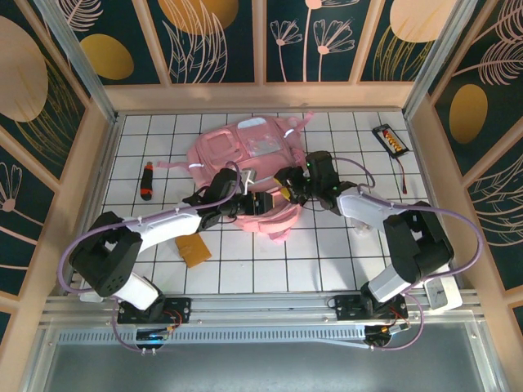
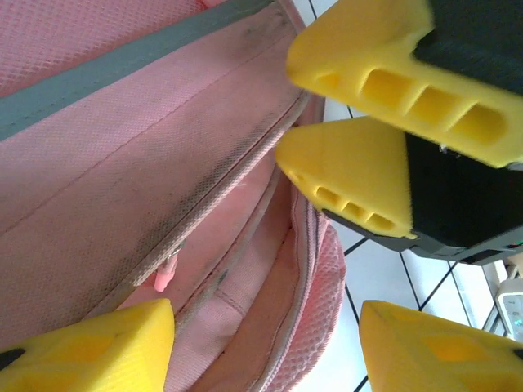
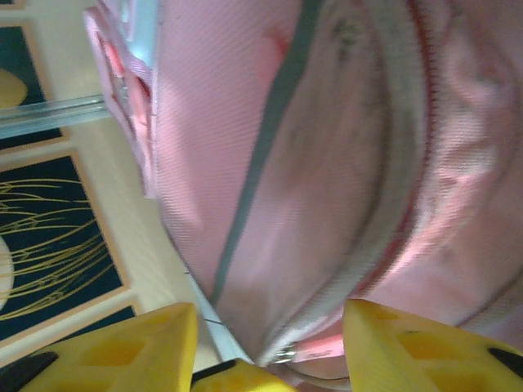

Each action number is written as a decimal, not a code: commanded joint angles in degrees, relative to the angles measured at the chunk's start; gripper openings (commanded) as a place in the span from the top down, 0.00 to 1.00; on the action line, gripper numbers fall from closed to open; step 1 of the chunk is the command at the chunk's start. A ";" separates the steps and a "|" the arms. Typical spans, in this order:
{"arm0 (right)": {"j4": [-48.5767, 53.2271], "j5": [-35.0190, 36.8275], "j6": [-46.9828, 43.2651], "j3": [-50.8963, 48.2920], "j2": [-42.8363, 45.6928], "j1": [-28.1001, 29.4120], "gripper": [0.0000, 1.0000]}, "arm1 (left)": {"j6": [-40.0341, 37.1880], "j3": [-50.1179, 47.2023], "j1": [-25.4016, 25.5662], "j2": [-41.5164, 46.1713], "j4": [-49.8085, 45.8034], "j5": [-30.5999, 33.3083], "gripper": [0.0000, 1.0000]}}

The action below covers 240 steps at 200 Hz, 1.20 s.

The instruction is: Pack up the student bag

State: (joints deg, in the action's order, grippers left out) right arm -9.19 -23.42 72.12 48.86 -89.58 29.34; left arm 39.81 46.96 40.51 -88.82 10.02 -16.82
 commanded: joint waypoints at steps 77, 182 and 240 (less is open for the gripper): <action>-8.94 -0.97 4.69 2.80 -6.20 1.68 0.62 | 2.37 4.22 -0.09 -5.90 -4.65 3.64 0.41; -2.87 10.28 10.88 1.64 -5.63 4.58 0.72 | 5.93 7.65 -0.08 -12.49 -6.16 13.11 0.50; 4.30 18.85 15.20 3.56 -7.26 3.84 0.76 | 9.24 7.66 -0.19 -12.76 -8.59 19.47 0.78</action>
State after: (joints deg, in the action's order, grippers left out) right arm -9.61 -11.66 83.81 51.16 -96.92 33.74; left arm 46.83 54.46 40.93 -100.36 4.49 -3.70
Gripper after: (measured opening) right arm 0.274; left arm 0.308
